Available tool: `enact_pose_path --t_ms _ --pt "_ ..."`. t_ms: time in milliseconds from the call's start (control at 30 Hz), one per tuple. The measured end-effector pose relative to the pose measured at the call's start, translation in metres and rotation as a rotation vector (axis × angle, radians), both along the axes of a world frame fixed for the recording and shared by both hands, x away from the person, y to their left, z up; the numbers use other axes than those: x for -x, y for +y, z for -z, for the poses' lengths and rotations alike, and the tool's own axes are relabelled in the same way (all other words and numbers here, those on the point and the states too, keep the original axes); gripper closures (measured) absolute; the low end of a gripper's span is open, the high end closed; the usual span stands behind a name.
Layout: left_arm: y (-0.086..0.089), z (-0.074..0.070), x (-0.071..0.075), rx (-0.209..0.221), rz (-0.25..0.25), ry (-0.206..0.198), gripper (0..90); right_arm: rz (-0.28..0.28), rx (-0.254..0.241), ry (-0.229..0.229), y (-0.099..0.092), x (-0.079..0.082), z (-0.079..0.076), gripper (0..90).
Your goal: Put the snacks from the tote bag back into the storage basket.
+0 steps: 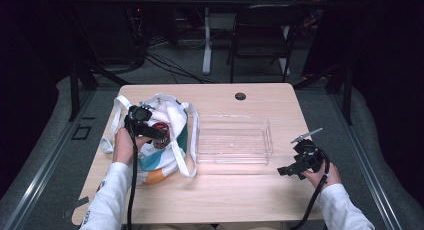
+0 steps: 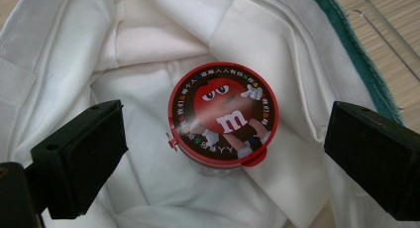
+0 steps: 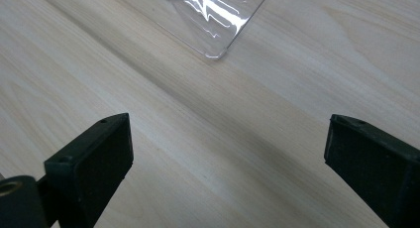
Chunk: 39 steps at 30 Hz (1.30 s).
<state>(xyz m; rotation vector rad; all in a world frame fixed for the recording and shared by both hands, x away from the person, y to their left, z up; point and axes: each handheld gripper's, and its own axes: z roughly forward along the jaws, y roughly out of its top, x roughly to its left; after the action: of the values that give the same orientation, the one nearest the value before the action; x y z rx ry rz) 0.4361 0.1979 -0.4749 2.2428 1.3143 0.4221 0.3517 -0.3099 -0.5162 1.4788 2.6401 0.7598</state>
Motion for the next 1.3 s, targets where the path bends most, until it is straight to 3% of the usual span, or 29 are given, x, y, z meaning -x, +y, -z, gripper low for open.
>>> enact_pose_path --t_ms 667,1200,1300 --pt "-0.012 0.017 -0.016 -0.093 0.002 0.05 10.6 -0.008 0.015 0.011 -0.002 -0.001 0.0 4.5" --pt "-0.019 0.027 -0.02 -0.12 -0.005 0.092 18.1 -0.001 0.006 0.014 -0.003 0.0 0.0 5.3" --pt "-0.019 0.028 -0.019 -0.13 -0.014 0.091 23.3 -0.007 0.02 0.015 -0.004 0.0 -0.001 5.4"
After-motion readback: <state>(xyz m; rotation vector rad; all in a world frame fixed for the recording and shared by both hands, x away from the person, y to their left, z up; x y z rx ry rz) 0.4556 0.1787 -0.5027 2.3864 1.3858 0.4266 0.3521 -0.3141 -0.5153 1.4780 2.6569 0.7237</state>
